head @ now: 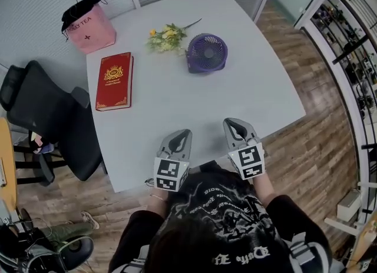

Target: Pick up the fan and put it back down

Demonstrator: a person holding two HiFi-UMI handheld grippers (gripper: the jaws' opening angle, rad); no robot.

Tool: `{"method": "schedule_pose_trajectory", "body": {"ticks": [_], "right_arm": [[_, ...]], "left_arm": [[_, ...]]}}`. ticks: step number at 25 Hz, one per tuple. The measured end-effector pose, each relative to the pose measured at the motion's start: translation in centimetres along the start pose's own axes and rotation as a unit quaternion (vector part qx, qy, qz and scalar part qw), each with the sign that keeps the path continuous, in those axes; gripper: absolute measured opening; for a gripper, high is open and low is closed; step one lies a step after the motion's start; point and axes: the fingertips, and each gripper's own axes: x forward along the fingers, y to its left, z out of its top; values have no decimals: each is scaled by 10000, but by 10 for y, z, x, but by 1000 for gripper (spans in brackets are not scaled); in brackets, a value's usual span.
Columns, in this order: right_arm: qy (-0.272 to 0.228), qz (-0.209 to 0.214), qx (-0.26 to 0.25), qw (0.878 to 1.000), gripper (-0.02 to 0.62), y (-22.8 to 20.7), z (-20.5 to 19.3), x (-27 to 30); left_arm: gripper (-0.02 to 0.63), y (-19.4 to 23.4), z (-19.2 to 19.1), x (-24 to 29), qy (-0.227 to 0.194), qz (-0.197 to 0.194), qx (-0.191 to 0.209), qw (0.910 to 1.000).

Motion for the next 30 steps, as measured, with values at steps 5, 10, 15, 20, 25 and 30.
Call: {"method": "schedule_pose_trajectory", "body": {"ticks": [5, 10, 15, 20, 25, 30], "right_arm": [[-138, 88, 20, 9999, 8, 7, 3, -2], [-218, -92, 65, 9997, 6, -2, 4, -4], [-212, -130, 75, 9997, 6, -7, 1, -4], [-206, -107, 41, 9997, 6, -10, 1, -2], [-319, -141, 58, 9994, 6, -14, 4, -1], [-347, -194, 33, 9992, 6, -19, 3, 0]], "left_arm": [[20, 9, 8, -5, -219, 144, -274, 9993], [20, 16, 11, -7, -321, 237, -444, 9982], [20, 14, 12, -7, -377, 256, -441, 9980], [20, 15, 8, -2, -206, 326, -212, 9990], [20, 21, 12, 1, -319, 340, -319, 9984], [20, 21, 14, 1, -342, 344, -369, 9981]]}}
